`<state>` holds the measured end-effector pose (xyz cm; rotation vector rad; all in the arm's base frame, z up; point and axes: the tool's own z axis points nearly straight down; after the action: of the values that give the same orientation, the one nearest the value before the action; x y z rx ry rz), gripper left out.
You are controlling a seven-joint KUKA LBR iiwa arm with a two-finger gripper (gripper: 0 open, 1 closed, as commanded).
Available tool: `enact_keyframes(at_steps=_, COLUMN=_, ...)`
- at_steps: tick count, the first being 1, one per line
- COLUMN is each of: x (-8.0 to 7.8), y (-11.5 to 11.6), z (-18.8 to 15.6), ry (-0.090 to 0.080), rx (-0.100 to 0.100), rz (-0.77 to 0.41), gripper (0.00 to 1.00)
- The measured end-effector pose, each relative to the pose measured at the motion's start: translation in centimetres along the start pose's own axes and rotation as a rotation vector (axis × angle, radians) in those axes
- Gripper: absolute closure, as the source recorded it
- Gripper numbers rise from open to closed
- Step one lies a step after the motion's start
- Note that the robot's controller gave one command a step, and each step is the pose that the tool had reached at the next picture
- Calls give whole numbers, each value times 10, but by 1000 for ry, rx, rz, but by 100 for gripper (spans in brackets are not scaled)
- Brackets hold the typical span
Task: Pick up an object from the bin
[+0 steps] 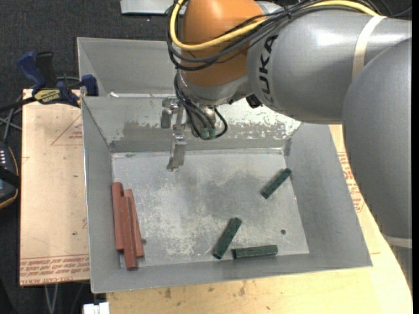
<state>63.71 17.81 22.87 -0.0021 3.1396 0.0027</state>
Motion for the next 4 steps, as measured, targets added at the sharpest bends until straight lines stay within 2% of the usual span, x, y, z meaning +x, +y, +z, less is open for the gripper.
enact_keyframes(at_steps=1, x=8, y=20, z=46, ry=-8, rx=0, rz=-248, gripper=0)
enact_keyframes(at_steps=2, x=5, y=65, z=69, ry=-1, rx=-1, rz=-296, gripper=0)
enact_keyframes(at_steps=3, x=27, y=73, z=83, ry=1, rx=0, rz=-566, gripper=0)
enact_keyframes(at_steps=4, x=1, y=69, z=161, ry=3, rx=8, rz=-877, gripper=0)
